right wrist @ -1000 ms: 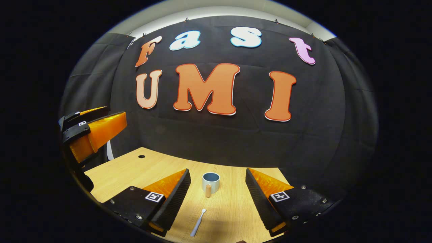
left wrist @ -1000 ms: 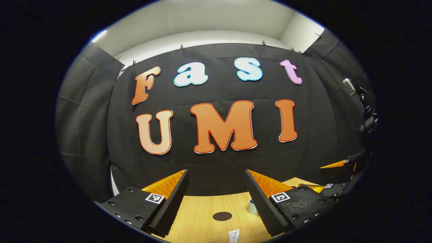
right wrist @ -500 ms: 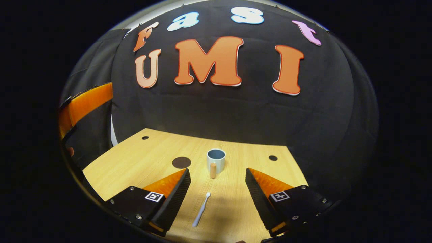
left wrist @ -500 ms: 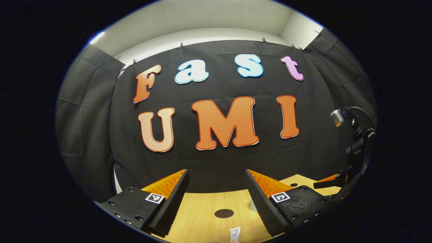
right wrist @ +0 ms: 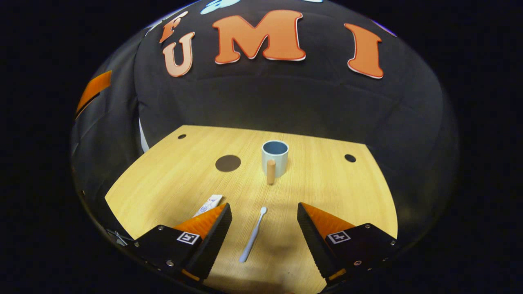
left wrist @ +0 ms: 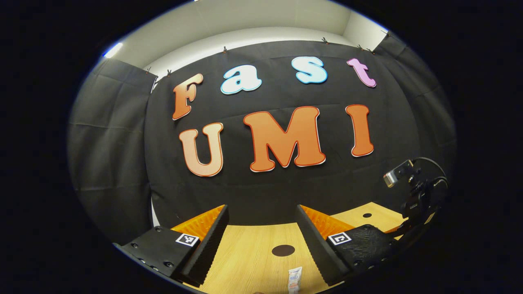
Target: Put the toothbrush and toothpaste on the desktop into the cup, then pick up the cup and place it on the coaster on the desktop.
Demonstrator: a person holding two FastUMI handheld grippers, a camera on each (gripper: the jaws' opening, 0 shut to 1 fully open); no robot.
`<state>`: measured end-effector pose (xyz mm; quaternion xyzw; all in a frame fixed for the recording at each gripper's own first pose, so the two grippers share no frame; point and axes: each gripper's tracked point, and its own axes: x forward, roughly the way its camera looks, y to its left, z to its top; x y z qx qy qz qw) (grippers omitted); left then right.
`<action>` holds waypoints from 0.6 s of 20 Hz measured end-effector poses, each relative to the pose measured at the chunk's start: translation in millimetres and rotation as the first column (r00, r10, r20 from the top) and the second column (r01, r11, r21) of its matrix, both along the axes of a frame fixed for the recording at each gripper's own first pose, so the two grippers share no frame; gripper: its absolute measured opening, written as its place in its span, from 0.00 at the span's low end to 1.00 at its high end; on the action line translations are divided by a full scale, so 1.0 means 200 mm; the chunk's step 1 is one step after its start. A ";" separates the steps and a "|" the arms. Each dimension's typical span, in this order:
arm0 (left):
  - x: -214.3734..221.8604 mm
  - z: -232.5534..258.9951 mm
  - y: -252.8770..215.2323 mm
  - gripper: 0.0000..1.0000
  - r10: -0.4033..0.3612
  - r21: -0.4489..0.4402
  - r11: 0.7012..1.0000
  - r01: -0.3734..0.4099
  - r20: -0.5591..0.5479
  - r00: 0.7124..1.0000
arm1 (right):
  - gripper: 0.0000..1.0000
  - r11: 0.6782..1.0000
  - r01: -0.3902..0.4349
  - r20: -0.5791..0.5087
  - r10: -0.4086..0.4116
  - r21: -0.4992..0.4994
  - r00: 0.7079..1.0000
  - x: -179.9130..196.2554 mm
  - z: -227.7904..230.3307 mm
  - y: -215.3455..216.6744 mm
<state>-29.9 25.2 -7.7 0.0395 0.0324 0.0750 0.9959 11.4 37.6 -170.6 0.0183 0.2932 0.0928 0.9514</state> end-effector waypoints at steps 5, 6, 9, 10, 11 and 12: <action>-0.03 -0.08 0.08 1.00 0.067 0.000 0.998 -0.067 -0.039 0.997 | 0.97 0.998 -0.047 -0.118 0.043 -0.035 0.992 0.00 -0.20 0.03; -0.02 -0.09 0.09 0.99 0.071 -0.005 0.997 -0.072 -0.048 0.996 | 0.96 0.998 -0.051 -0.148 0.043 -0.048 0.988 0.01 -0.25 0.04; 0.03 -0.11 0.10 0.99 0.049 -0.002 0.999 -0.049 -0.051 0.998 | 0.90 0.995 -0.075 -0.270 0.056 -0.060 0.961 -0.01 -0.40 0.08; 0.07 -0.12 0.12 1.00 0.035 0.002 0.999 -0.035 -0.053 0.998 | 0.94 0.995 -0.075 -0.303 0.052 -0.067 0.952 -0.01 -0.46 0.09; 0.10 -0.13 0.13 0.99 0.018 -0.001 1.000 -0.018 -0.058 0.998 | 0.93 0.994 -0.069 -0.335 0.037 -0.082 0.941 -0.01 -0.51 0.10; 0.14 -0.18 0.13 0.99 -0.002 -0.012 1.000 0.001 -0.070 0.998 | 0.94 0.994 -0.064 -0.372 0.026 -0.089 0.928 -0.02 -0.54 0.10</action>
